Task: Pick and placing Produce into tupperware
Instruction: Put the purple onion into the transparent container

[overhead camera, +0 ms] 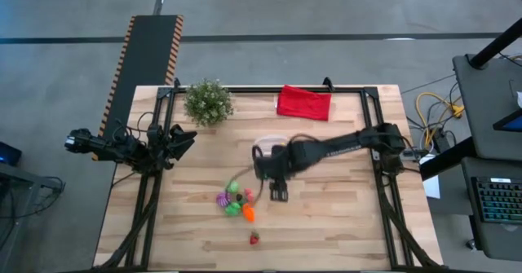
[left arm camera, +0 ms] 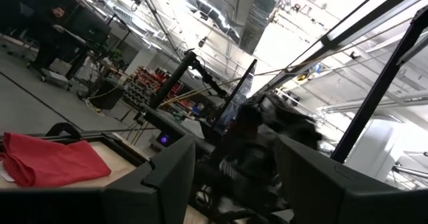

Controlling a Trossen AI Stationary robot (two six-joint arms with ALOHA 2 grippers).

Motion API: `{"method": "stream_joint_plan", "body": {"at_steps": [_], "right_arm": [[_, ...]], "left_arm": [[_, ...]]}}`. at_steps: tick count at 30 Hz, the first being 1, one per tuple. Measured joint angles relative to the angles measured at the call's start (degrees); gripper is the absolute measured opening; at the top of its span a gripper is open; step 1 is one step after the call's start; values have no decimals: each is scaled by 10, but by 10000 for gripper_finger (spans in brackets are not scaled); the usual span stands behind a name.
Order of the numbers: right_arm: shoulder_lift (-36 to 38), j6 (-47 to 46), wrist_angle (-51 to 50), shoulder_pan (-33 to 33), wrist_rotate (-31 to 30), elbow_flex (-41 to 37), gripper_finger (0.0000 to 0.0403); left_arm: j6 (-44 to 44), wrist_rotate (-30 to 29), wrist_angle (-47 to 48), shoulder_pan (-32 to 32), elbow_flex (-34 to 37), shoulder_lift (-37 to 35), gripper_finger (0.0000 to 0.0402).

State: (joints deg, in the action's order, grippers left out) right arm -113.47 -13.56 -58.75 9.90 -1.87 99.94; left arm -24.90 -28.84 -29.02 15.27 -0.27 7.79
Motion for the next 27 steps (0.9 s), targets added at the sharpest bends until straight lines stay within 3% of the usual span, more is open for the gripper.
{"method": "stream_joint_plan", "body": {"at_steps": [5, 14, 18, 22, 25, 27], "right_arm": [[-13, -70, -7, 29, -27, -2, 190], [-14, -131, -5, 32, -41, -2, 175], [-11, -135, -4, 32, -66, 4, 171], [6, -160, -1, 35, -185, 12, 173], [26, -206, 1, 35, -271, 15, 177], [35, -223, 5, 32, -289, 14, 181]], "left_arm": [[56, -32, -1, 0, 0, 0, 192], [12, -43, -34, 0, 0, -2, 192], [-14, -18, -62, 0, -3, -1, 192], [-3, 29, 20, 0, -32, 7, 192], [-7, 40, 164, 0, -59, 21, 192], [-41, 52, 260, 0, -79, 39, 192]]}}
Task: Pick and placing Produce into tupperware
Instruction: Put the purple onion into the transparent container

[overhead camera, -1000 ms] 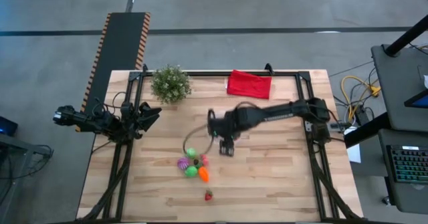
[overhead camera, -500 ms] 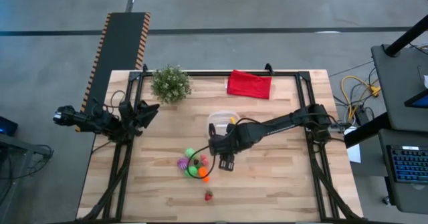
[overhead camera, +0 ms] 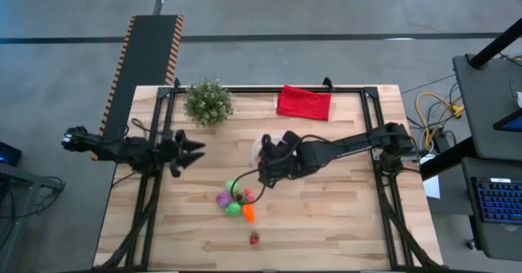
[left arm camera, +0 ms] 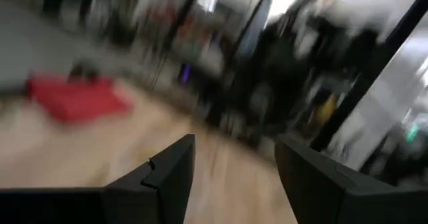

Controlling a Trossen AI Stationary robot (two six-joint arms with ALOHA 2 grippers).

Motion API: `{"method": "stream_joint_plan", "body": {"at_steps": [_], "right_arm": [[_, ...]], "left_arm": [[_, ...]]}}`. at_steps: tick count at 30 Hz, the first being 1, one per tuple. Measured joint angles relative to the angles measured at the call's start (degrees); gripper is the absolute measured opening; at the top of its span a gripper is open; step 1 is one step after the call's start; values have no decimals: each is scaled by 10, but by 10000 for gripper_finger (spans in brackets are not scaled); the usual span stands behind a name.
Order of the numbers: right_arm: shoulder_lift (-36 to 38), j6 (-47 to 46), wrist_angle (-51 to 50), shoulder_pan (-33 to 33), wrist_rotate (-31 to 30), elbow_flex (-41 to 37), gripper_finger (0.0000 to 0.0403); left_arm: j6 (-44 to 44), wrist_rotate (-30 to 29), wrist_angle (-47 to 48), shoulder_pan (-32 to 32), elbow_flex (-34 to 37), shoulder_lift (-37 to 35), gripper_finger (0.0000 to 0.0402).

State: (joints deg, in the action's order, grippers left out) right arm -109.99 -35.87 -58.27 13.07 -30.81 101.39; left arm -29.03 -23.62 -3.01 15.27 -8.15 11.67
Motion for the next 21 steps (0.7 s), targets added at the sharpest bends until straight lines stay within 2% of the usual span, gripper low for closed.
{"method": "stream_joint_plan", "body": {"at_steps": [3, 7, 10, 13, 15, 17, 21], "right_arm": [[10, -9, -3, 0, -17, -1, 185], [22, -27, -20, 1, -34, 4, 191], [26, -42, -62, 1, -35, 9, 196], [37, -47, -94, 4, -53, 12, 198], [48, -47, -108, 4, -59, 12, 198], [58, -48, -121, 4, -65, 12, 199], [87, -79, -157, 3, -95, 12, 199]], "left_arm": [[-55, 55, 81, 0, -21, 25, 192], [-82, 118, 116, 2, -38, 65, 192], [-74, 161, 115, 2, -47, 95, 192], [-5, 211, 137, 5, -51, 123, 192], [47, 214, 175, 9, -58, 150, 192], [97, 190, 212, 9, -71, 185, 192], [129, 152, 247, 9, -114, 254, 192]]}}
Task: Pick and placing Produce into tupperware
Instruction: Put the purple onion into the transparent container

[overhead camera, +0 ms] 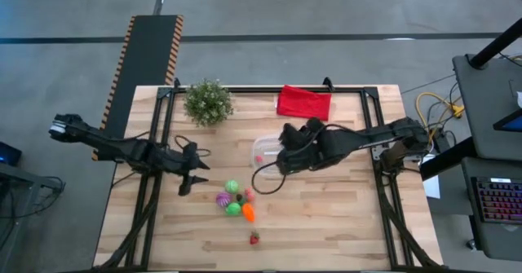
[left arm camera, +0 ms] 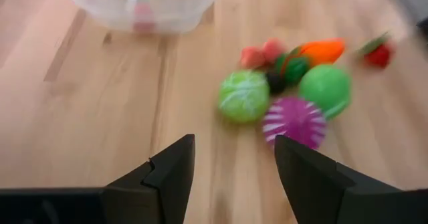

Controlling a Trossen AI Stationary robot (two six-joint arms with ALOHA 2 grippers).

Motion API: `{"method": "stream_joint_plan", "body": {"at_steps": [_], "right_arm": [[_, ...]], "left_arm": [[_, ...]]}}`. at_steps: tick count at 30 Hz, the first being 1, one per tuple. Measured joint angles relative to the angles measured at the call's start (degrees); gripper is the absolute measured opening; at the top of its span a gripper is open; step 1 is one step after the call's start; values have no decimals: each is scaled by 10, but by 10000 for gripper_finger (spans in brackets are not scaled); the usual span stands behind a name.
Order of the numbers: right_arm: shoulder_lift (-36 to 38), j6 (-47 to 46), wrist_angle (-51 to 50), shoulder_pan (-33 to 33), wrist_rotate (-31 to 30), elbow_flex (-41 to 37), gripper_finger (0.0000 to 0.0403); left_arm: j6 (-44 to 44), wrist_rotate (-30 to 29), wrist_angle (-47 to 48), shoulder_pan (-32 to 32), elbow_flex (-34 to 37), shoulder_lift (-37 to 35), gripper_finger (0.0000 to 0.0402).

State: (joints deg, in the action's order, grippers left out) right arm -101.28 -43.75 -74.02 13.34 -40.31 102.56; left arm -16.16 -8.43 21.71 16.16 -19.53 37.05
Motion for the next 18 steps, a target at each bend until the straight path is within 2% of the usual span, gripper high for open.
{"method": "stream_joint_plan", "body": {"at_steps": [5, 9, 13, 18], "right_arm": [[54, -68, -56, -3, -40, -3, 199], [93, -100, -86, -3, -61, -7, 199], [121, -100, -104, -3, -66, -12, 199], [140, -58, -135, -4, -78, -16, 199]], "left_arm": [[3, -3, 2, 0, -78, 79, 192], [3, -5, 41, 12, -123, 140, 192], [-6, -6, 63, 47, -148, 190, 192], [-80, -20, 58, 114, -187, 248, 192]]}}
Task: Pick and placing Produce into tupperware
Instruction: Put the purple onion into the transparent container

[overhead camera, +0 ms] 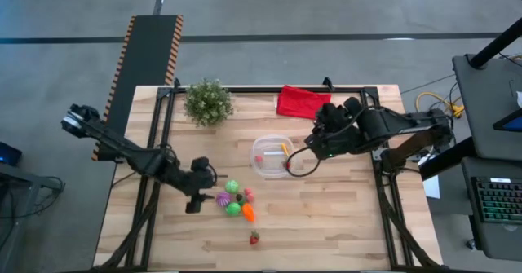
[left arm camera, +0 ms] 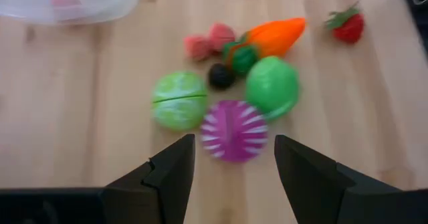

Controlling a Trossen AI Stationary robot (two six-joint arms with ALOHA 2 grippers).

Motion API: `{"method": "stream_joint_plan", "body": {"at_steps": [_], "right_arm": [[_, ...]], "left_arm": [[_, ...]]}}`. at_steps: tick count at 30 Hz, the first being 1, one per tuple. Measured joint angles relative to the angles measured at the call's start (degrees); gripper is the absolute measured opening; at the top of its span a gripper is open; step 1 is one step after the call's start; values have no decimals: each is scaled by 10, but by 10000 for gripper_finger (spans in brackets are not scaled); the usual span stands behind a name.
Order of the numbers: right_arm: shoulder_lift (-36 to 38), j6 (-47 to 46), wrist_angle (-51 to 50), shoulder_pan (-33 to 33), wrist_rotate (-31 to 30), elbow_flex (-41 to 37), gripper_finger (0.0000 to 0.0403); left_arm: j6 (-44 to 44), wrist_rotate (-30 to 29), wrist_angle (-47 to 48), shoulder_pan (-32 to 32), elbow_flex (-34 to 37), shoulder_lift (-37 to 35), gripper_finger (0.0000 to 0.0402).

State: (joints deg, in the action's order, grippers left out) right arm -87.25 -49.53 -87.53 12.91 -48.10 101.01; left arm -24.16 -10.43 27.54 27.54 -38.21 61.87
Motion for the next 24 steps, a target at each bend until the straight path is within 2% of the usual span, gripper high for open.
{"method": "stream_joint_plan", "body": {"at_steps": [4, 6, 11, 16, 24], "right_arm": [[13, 10, -25, 1, 0, -1, 199], [22, 10, -25, 2, 1, -3, 199], [43, 31, -25, 2, 0, -4, 199], [61, 43, -25, 2, 0, -6, 199], [66, 48, -25, 2, -5, -10, 199]], "left_arm": [[-16, -68, 6, 43, -45, 47, 192], [-41, -82, 23, 49, -60, 72, 192], [-105, -81, 35, 55, -63, 125, 192], [-160, -83, 36, 55, -66, 146, 192], [-157, -85, 41, 55, -69, 147, 192]]}}
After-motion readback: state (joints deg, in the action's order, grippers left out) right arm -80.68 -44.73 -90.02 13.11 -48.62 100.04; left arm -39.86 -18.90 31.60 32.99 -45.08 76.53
